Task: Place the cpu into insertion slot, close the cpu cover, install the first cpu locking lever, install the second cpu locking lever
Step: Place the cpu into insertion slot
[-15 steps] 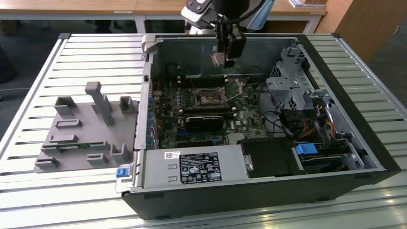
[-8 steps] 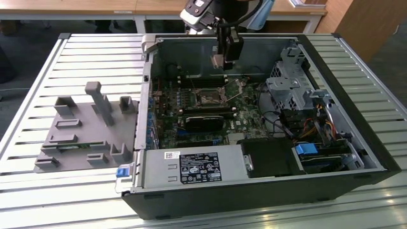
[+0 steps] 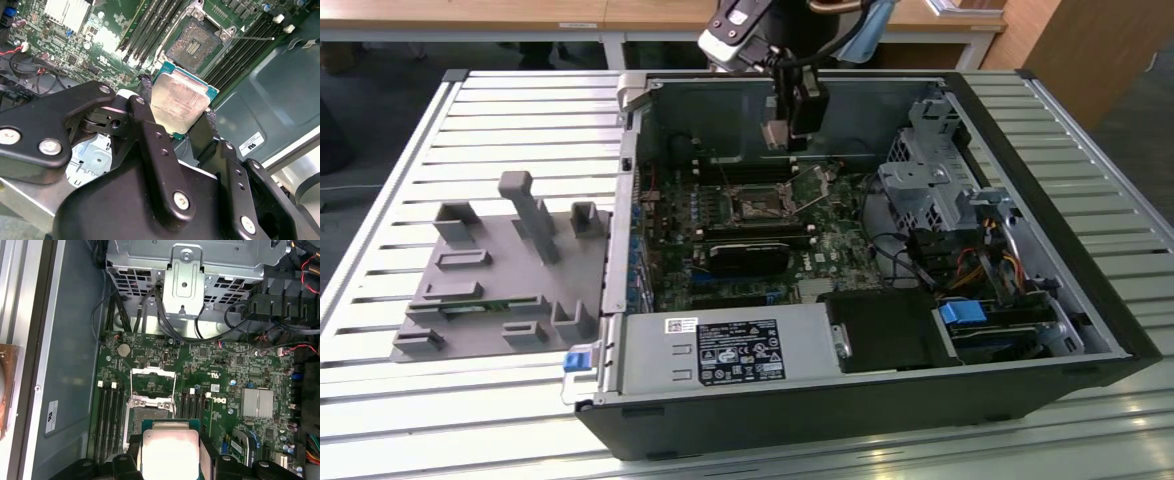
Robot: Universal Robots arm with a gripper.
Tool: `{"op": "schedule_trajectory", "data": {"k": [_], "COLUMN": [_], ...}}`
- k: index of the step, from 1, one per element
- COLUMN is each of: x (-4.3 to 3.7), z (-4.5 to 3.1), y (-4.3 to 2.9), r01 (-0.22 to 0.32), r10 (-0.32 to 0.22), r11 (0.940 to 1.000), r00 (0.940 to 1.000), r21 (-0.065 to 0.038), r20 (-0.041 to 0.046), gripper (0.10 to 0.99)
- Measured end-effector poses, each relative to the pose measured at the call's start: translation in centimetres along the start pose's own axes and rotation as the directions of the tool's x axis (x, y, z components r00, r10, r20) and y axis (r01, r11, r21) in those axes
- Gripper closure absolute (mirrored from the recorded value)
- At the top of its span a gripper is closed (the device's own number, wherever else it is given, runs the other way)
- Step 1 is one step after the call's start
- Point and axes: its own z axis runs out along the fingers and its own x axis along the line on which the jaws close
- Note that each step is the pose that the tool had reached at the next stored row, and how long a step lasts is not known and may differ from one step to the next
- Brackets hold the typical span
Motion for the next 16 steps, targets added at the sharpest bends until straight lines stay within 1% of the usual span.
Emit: {"op": "schedule_trajectory", "data": {"k": [12, 16], "x": [-0.01, -0.01], "z": [0.34, 0.89], "y": [-0.03, -0.10], "r01": [0.000, 0.000], "r10": [0.000, 0.000], "r11": [1.0000, 1.0000], "r00": [1.0000, 1.0000], "r21": [0.000, 0.000], "r20": [-0.0001, 0.0000], "gripper": [0.545, 0.545]}}
